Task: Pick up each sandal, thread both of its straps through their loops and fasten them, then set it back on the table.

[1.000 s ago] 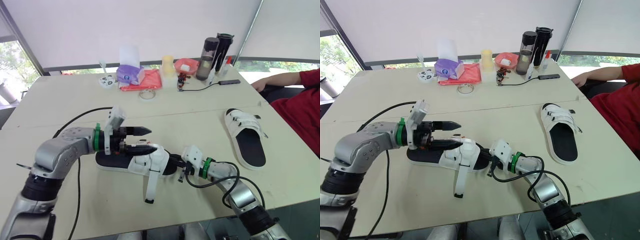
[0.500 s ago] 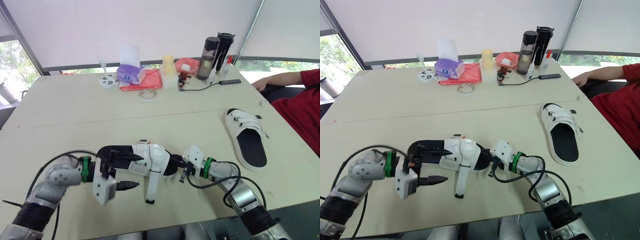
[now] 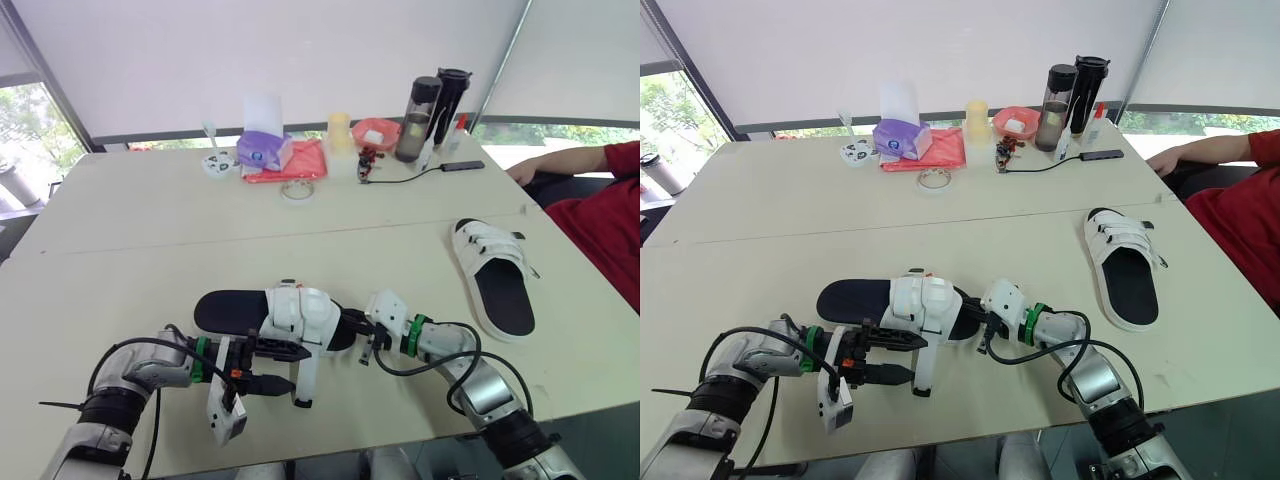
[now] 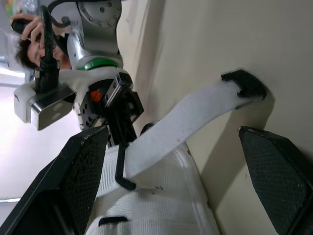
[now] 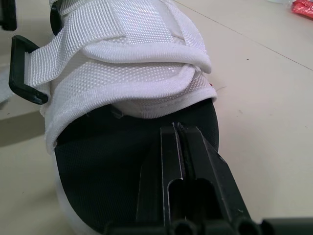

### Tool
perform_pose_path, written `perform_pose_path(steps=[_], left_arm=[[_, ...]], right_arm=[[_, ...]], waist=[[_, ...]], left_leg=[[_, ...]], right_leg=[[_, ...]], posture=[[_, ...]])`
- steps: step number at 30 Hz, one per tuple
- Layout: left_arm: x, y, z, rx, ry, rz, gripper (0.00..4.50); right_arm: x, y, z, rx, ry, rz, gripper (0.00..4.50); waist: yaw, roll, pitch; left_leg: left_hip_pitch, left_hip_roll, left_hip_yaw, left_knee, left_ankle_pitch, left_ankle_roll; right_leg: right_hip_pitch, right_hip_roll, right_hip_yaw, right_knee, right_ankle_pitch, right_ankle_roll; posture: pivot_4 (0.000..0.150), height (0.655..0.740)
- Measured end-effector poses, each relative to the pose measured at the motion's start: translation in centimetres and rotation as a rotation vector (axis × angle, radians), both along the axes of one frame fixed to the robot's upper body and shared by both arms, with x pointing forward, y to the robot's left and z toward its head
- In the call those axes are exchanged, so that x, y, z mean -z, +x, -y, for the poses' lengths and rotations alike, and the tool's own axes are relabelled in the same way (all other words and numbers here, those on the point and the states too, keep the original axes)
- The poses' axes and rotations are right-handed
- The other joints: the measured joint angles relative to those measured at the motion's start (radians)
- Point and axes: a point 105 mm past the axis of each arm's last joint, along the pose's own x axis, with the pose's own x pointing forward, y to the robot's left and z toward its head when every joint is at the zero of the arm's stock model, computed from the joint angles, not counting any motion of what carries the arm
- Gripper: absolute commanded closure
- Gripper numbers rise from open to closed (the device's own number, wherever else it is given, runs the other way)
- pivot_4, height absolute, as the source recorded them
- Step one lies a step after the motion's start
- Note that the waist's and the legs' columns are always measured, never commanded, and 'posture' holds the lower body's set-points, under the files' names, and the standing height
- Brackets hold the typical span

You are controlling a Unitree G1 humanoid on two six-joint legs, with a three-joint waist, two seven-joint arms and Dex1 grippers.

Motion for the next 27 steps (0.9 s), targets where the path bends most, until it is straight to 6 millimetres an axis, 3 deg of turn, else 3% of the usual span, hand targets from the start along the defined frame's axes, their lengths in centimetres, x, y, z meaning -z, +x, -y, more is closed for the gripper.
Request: perform_pose_path(steps=[6,15,18,24,25,27], left_arm=[[-0.1,0.7,0.1,-0.018,0.001,0.039,0.12],[-0.1,1.5,2.9,-0.007,-0.014,0.083,0.12],[-0.7,1.8,3.5,-0.001,-0.042,0.102,0.97],[-1.8,1.5,4.1,0.031,-0.122,0.124,4.17],[-2.0,1.3,4.1,0.039,-0.133,0.129,4.44],[-2.3,1.2,4.3,0.047,-0.160,0.133,4.44]], right_arm=[[0.1,0.0,0.2,0.012,0.001,-0.002,4.50],[0.2,0.0,0.2,0.014,0.000,-0.004,4.50],[0.2,0.1,0.2,0.015,0.000,-0.004,4.50],[0.2,0.1,0.2,0.014,0.001,-0.004,4.50],[0.2,0.1,0.2,0.015,0.001,-0.004,4.50],[0.2,0.1,0.2,0.016,0.001,-0.005,4.50]], waist=[[0.014,0.000,0.000],[0.015,0.000,0.000],[0.016,0.000,0.000],[0.015,0.000,0.000],[0.015,0.000,0.000],[0.015,0.000,0.000]], left_leg=[[0.004,0.000,0.001,0.000,-0.002,-0.003],[0.006,0.000,0.001,0.000,-0.002,-0.003],[0.006,0.000,0.001,0.000,-0.002,-0.003],[0.007,0.000,0.001,0.000,-0.002,-0.003],[0.007,0.000,0.001,0.000,-0.002,-0.003],[0.007,0.000,0.001,0.000,-0.002,-0.003]], right_leg=[[0.001,0.000,0.000,0.000,0.000,0.000],[0.003,0.000,0.000,0.000,0.000,0.000],[0.004,0.000,0.000,0.001,0.000,0.000],[0.006,0.000,0.000,0.001,0.000,0.001],[0.006,0.000,0.000,0.001,0.000,0.001],[0.006,0.000,0.000,0.001,0.000,0.001]], posture=[[0.150,0.7400],[0.150,0.7400],[0.150,0.7400],[0.150,0.7400],[0.150,0.7400],[0.150,0.7400]])
